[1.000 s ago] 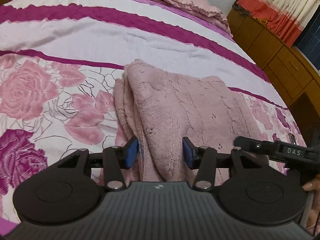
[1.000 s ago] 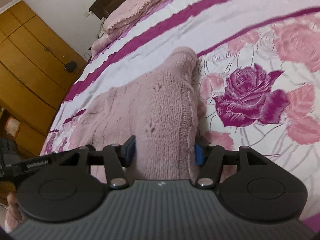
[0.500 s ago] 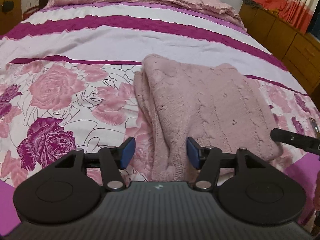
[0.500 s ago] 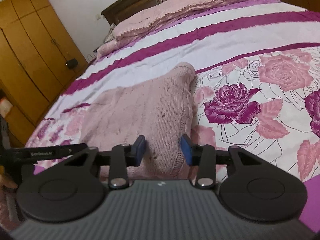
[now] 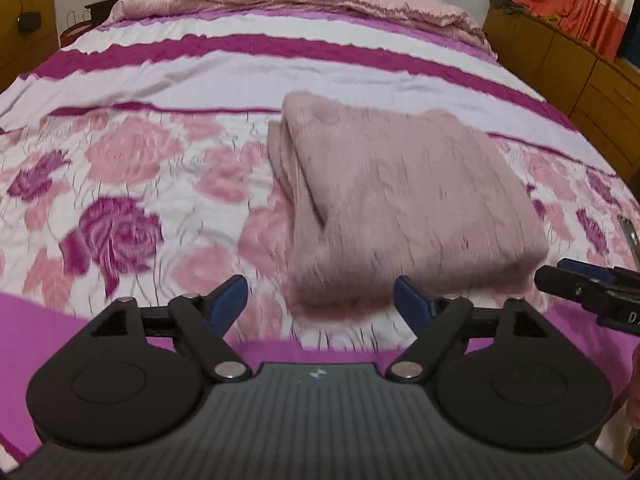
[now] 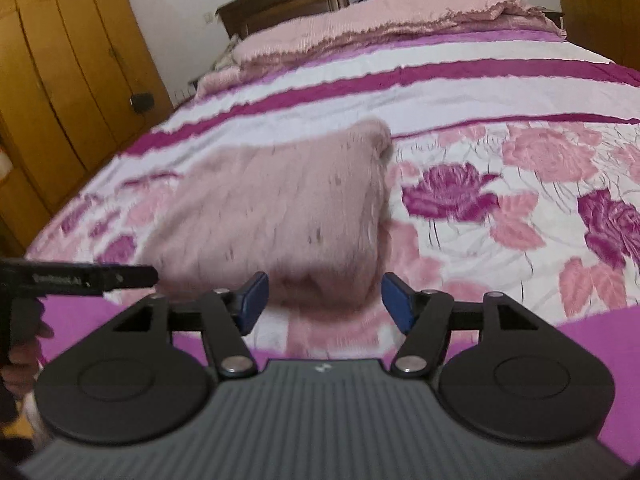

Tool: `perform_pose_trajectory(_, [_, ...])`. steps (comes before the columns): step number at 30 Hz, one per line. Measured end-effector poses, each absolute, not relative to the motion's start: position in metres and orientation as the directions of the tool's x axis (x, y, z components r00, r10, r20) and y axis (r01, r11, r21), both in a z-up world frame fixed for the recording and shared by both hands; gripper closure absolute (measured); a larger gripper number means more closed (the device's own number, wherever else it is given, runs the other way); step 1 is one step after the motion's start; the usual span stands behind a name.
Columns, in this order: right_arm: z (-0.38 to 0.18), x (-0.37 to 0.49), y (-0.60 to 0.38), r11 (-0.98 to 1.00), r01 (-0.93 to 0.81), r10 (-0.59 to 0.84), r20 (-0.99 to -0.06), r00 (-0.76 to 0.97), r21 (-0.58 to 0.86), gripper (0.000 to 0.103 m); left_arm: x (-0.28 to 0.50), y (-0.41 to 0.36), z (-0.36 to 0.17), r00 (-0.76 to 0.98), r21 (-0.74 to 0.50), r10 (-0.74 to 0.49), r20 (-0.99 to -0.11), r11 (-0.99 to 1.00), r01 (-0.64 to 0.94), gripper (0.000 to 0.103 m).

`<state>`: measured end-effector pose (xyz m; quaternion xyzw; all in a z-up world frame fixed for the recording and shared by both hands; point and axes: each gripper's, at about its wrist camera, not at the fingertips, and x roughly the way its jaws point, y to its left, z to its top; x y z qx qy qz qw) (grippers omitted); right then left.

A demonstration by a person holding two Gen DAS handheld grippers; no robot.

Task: Fold small clothes

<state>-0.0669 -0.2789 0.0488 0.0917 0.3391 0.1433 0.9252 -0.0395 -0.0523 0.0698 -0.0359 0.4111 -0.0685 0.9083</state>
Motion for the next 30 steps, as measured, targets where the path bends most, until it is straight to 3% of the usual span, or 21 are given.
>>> perform_pose_trajectory(7, [0.025,-0.084,-0.260,0.972,-0.197,0.230,-0.646,0.728,0.124,0.038,-0.045,-0.066,0.037,0.591,-0.091,-0.108,-0.799,0.994,0.059,0.012])
perform_pose_trajectory(10, [0.017,-0.087,-0.254,0.975,-0.206,0.207,-0.639,0.741,0.077,0.030,-0.044,-0.073,0.027,0.593,-0.055,-0.066,-0.802,0.998,0.037,0.008])
perform_pose_trajectory(13, [0.011,-0.088,-0.248,0.977,-0.209,0.183,-0.636,0.750,0.035,0.029,-0.044,-0.078,0.022,0.599,-0.045,-0.050,-0.799,0.999,0.024,0.002])
perform_pose_trajectory(30, [0.003,-0.088,-0.255,0.974,-0.195,0.222,-0.607,0.763,0.112,0.023,-0.046,-0.087,0.015,0.625,0.004,-0.011,-0.780,1.000,0.023,0.000])
